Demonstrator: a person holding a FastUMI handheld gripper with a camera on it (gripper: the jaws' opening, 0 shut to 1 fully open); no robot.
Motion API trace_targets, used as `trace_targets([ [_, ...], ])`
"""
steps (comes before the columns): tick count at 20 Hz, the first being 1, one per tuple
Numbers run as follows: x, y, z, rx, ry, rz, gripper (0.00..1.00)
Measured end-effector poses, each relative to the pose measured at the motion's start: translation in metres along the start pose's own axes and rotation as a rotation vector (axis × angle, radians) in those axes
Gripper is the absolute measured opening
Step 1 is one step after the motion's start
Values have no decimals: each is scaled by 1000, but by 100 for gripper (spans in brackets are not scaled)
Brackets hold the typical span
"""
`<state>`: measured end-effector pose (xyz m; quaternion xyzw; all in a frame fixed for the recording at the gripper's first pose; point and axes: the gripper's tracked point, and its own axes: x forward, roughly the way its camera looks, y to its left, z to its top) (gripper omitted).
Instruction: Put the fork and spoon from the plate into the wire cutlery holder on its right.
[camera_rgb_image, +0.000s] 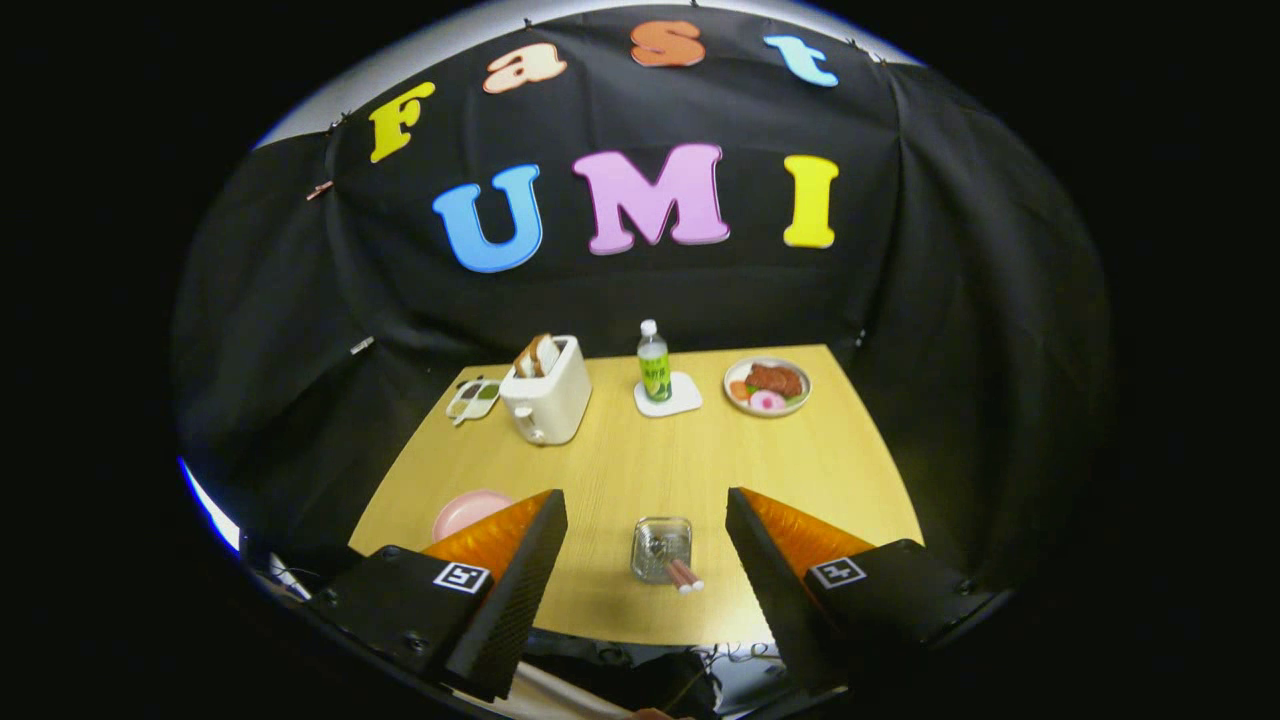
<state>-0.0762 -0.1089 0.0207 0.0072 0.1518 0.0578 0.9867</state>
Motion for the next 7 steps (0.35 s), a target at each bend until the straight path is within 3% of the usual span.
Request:
trace_targets([
  [4,-10,9,46,-4,-227,-48,99],
  [7,-11,4,67,-38,-322,-119,99],
])
